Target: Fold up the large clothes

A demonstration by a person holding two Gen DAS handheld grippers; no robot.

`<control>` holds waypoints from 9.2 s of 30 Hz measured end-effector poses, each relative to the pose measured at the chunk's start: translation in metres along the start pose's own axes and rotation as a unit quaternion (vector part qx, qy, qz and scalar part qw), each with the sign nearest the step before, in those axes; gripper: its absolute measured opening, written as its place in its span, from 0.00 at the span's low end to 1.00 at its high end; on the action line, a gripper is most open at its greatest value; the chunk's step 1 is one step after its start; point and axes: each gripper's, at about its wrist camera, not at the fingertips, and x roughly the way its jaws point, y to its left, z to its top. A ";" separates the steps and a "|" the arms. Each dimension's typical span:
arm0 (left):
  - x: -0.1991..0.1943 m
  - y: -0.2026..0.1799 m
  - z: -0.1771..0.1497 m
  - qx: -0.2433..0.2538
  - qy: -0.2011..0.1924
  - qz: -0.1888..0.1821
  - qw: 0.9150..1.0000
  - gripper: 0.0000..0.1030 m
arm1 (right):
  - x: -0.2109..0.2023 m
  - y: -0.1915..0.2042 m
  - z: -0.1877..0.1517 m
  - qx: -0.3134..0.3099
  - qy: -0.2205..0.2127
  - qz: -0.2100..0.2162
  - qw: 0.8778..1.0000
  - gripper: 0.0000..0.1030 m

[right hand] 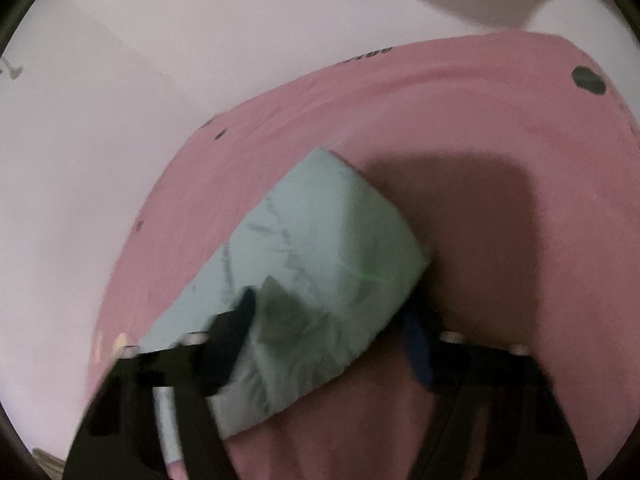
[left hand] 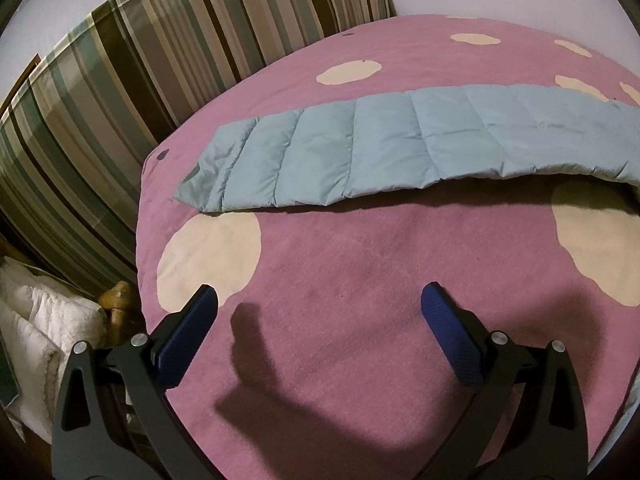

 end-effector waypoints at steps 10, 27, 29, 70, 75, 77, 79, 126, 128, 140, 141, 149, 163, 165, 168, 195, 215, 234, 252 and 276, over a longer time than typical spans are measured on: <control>0.000 -0.002 0.001 0.005 -0.001 0.008 1.000 0.98 | -0.011 0.034 0.000 -0.036 -0.010 0.021 0.999 0.04; 0.003 0.001 0.001 -0.008 0.005 -0.010 1.000 0.98 | -0.074 0.309 -0.196 -0.342 0.062 0.206 0.915 0.04; 0.003 0.002 0.001 -0.010 0.006 -0.012 1.000 0.98 | -0.080 0.325 -0.225 -0.366 0.068 0.217 0.902 0.04; 0.003 0.001 0.002 -0.010 0.007 -0.012 1.000 0.98 | -0.134 0.351 -0.428 -0.580 0.246 0.336 0.700 0.44; 0.003 0.001 0.001 -0.010 0.006 -0.012 1.000 0.98 | -0.124 0.329 -0.341 -0.545 0.175 0.306 0.760 0.33; 0.003 0.001 0.001 -0.010 0.006 -0.012 1.000 0.98 | -0.100 0.320 -0.299 -0.519 0.150 0.268 0.797 0.22; 0.003 0.001 0.002 -0.010 0.006 -0.012 1.000 0.98 | -0.069 0.307 -0.254 -0.474 0.136 0.224 0.840 0.15; 0.004 0.002 0.001 -0.004 0.003 -0.006 1.000 0.98 | 0.019 0.206 -0.162 -0.399 0.111 -0.017 0.910 0.43; 0.004 0.002 0.001 -0.004 0.003 -0.006 1.000 0.98 | 0.023 0.190 -0.162 -0.393 0.117 -0.021 0.912 0.47; 0.006 0.002 0.000 -0.016 0.008 -0.022 1.000 0.98 | 0.028 0.187 -0.176 -0.424 0.064 -0.040 0.903 0.68; 0.007 0.003 0.000 -0.019 0.010 -0.026 0.999 0.98 | 0.028 0.188 -0.176 -0.425 0.062 -0.041 0.902 0.68; 0.009 0.017 -0.001 -0.048 0.018 -0.071 0.996 0.98 | 0.022 0.183 -0.177 -0.424 0.057 -0.048 0.902 0.72; 0.069 0.120 0.037 -0.138 0.026 -0.184 0.973 0.98 | 0.023 0.183 -0.177 -0.426 0.054 -0.051 0.901 0.73; 0.083 0.133 0.042 -0.146 0.030 -0.209 0.967 0.98 | 0.023 0.183 -0.177 -0.427 0.054 -0.053 0.901 0.74; 0.096 0.148 0.048 -0.166 0.026 -0.248 0.954 0.98 | 0.023 0.183 -0.177 -0.427 0.052 -0.056 0.901 0.75; 0.119 0.170 0.086 -0.172 0.031 -0.360 0.916 0.16 | 0.023 0.183 -0.179 -0.429 0.046 -0.064 0.900 0.77; -0.094 -0.056 0.120 0.022 -0.031 -0.506 0.861 0.06 | 0.023 0.181 -0.176 -0.417 0.052 -0.052 0.906 0.77; -0.210 -0.323 0.028 0.186 0.054 -0.567 0.801 0.06 | 0.025 0.180 -0.176 -0.412 0.054 -0.047 0.908 0.78; -0.214 -0.231 0.010 0.223 -0.062 -0.508 0.830 0.68 | 0.020 0.182 -0.176 -0.416 0.052 -0.049 0.906 0.78; -0.051 -0.126 0.049 0.117 -0.036 -0.337 0.934 0.69 | -0.020 0.321 -0.325 -0.459 0.216 0.138 0.851 0.10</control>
